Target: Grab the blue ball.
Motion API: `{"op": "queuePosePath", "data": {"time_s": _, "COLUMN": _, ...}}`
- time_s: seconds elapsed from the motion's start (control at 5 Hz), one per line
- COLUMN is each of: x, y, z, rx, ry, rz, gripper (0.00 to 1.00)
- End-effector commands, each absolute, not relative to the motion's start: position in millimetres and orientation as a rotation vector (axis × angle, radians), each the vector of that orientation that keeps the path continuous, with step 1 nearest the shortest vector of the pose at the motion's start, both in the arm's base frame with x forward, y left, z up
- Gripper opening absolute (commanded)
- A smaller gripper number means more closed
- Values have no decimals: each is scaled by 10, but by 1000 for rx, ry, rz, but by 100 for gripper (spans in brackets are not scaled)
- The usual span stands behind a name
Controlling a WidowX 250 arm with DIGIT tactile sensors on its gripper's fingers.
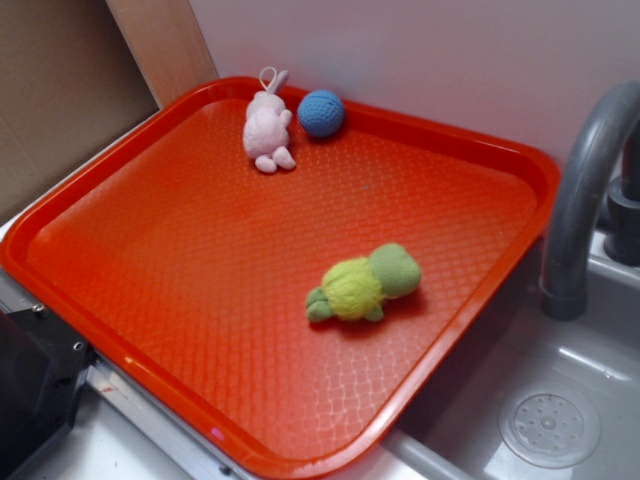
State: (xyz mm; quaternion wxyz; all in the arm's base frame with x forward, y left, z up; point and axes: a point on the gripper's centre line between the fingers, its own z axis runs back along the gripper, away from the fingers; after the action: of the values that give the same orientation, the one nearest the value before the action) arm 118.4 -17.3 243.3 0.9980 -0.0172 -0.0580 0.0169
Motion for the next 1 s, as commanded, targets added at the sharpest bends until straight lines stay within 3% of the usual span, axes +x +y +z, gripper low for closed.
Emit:
{"op": "queuePosePath", "data": {"time_s": 0.0, "x": 1184, "y": -173, "z": 2433, "rx": -34, "ry": -116, "rz": 34, "gripper": 100}}
{"op": "queuePosePath", "data": {"time_s": 0.4, "x": 2198, "y": -177, "z": 2002, "rx": 107, "ry": -310, "rz": -73, "gripper": 100}}
{"op": "queuePosePath", "data": {"time_s": 0.6, "x": 2701, "y": -188, "z": 1625, "rx": 112, "ry": -368, "rz": -254, "gripper": 100}}
{"op": "queuePosePath", "data": {"time_s": 0.8, "x": 3017, "y": -58, "z": 1241, "rx": 97, "ry": -391, "rz": -338, "gripper": 100}}
